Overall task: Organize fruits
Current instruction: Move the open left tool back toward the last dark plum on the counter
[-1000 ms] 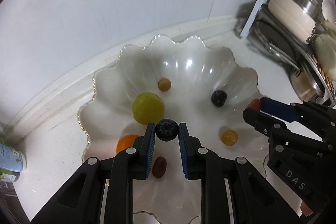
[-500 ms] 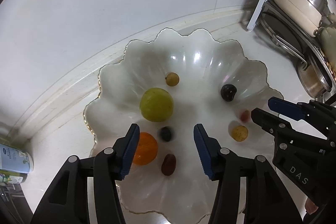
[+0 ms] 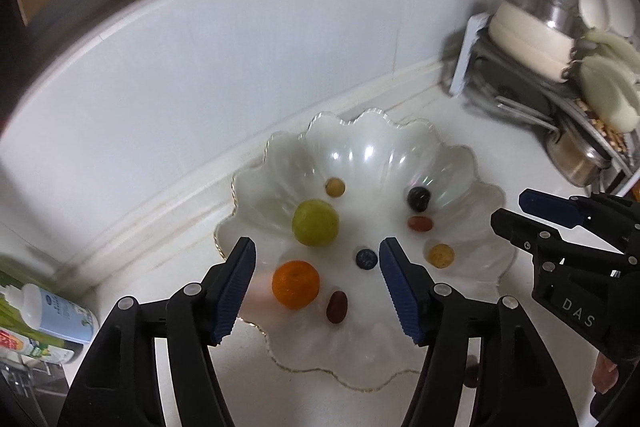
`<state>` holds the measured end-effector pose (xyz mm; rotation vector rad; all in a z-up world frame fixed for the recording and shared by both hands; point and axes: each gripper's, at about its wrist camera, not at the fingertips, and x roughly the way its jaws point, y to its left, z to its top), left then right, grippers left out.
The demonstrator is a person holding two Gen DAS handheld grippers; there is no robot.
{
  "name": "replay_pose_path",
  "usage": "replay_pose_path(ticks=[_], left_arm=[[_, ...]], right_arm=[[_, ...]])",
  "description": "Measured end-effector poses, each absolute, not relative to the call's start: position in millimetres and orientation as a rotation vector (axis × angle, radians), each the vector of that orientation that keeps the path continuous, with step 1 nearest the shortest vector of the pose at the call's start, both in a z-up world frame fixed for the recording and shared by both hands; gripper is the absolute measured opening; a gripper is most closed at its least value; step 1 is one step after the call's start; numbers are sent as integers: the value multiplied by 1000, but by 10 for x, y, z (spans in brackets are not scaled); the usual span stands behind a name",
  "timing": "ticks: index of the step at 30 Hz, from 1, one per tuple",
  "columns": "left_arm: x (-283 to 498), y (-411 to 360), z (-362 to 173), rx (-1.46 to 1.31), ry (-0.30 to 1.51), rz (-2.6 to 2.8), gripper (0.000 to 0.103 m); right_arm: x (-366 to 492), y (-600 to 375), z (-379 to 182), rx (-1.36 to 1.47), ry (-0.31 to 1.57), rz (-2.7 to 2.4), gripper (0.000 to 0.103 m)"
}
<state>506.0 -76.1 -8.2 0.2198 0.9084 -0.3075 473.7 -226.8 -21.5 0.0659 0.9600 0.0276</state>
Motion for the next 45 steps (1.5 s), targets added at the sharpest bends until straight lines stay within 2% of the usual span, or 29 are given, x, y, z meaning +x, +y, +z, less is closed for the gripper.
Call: replay_pose_path(ticks=[17,19,21,26,36,45], left_arm=[[4241,-685,571,210,692,-450,65],[4163,-680,608,216,676,-466,65],[4058,-682,643,237,644,-472,65],[3844,-659,702,259,588,-503,65],[3534,-600,668,264,553,-578,65],[3292,-512,395,279,593,-652,65]], right_arm=[[3738,-2221,470,44,712,-36,35],[3617,-2220,502,47,686,-49,36],[3527,-2200,522,39,667,-64,43],[3257,-2177,581,30,614,-102,43],[2828,-2101,552,26,555,-140,43],[2636,-2061,325,65,596,-132,43]])
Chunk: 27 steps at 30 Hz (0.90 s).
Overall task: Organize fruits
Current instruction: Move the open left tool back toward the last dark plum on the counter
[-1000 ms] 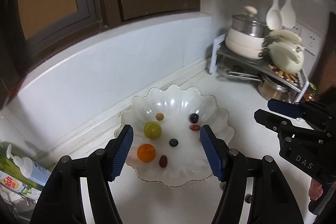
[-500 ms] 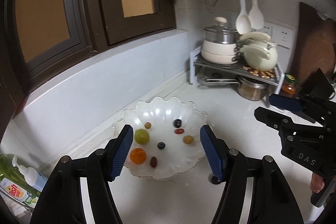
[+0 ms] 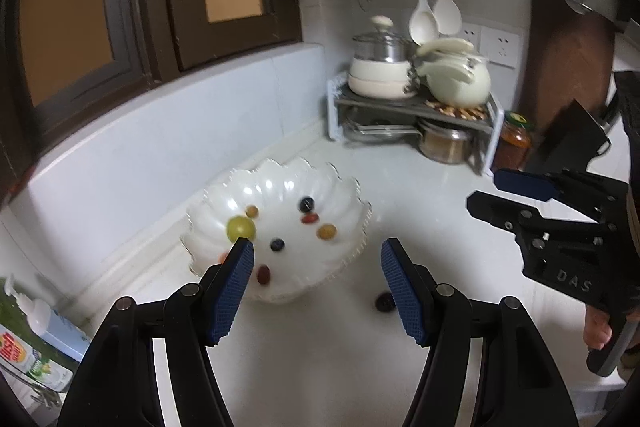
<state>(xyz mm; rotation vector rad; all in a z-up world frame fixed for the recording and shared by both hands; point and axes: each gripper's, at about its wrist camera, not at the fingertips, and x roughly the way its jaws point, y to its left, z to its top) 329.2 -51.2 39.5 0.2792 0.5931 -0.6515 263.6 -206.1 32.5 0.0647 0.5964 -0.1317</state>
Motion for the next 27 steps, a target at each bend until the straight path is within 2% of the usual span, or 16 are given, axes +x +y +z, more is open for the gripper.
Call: replay_pose_path(ticks=[27], left_arm=[[3199,-573,-428,399,632,-800,65]], right_arm=[[2351,-1941,-515,100,708,-240,43]])
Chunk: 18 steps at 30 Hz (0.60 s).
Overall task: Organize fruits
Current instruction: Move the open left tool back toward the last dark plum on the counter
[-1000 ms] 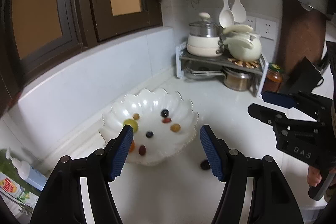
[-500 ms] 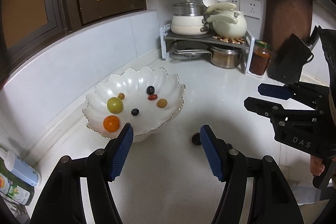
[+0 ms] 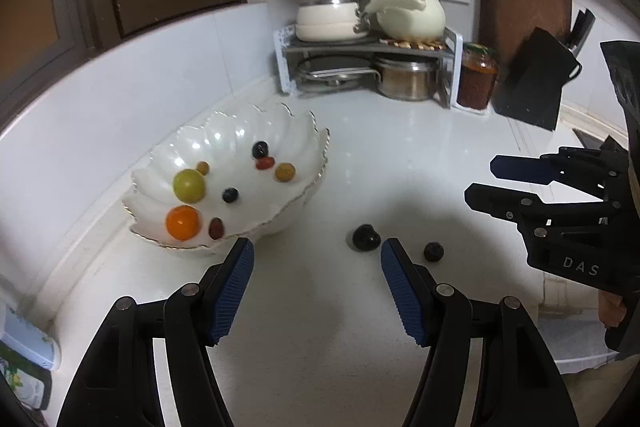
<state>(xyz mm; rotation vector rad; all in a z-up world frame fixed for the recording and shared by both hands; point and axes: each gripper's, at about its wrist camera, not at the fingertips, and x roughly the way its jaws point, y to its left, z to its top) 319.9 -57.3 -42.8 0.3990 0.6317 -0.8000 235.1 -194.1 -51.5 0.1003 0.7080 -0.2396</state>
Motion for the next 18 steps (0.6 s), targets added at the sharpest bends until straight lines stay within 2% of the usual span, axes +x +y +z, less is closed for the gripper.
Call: replay_pose_path(ticks=[18], left_arm=[[3454,-913,-888,466,678,-894,65]], right_arm=[[2431,-2023,-1086,200,801,-241,43]])
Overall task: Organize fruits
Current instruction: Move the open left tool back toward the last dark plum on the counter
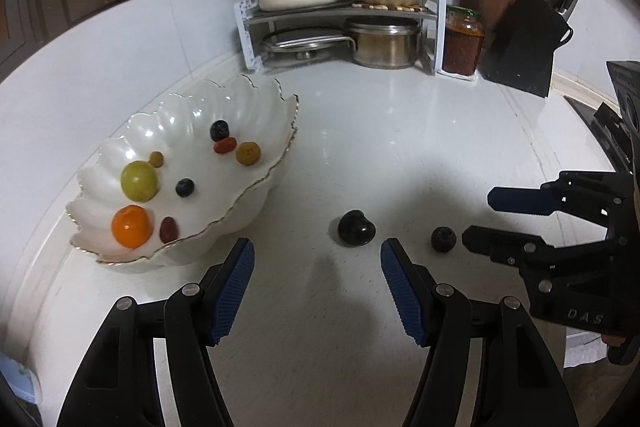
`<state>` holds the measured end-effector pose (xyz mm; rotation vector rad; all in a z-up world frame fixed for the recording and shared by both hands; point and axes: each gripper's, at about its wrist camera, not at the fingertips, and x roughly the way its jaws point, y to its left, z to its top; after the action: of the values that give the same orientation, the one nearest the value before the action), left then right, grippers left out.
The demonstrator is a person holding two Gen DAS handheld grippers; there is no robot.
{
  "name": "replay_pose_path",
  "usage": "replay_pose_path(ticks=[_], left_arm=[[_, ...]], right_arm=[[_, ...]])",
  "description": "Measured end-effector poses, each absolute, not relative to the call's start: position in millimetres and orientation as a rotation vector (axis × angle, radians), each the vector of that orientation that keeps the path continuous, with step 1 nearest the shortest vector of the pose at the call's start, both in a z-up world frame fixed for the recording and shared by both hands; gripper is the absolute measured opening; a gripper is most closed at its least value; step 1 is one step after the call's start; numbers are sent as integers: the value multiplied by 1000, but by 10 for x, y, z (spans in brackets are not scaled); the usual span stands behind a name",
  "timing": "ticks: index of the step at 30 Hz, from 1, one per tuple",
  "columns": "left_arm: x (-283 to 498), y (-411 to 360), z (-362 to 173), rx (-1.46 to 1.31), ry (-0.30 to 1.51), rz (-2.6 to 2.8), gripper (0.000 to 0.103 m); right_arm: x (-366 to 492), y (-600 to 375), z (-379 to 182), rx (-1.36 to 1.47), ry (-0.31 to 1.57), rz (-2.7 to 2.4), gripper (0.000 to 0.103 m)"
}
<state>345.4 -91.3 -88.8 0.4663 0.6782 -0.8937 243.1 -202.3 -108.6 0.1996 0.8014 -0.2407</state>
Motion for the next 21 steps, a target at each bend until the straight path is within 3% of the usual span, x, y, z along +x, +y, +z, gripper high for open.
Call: replay_pose_path(ticks=[21], left_arm=[[3642,-1322,-1225,463,782,-970,57]], right_arm=[[2563,-2131,-1384,243,829,-214,39]])
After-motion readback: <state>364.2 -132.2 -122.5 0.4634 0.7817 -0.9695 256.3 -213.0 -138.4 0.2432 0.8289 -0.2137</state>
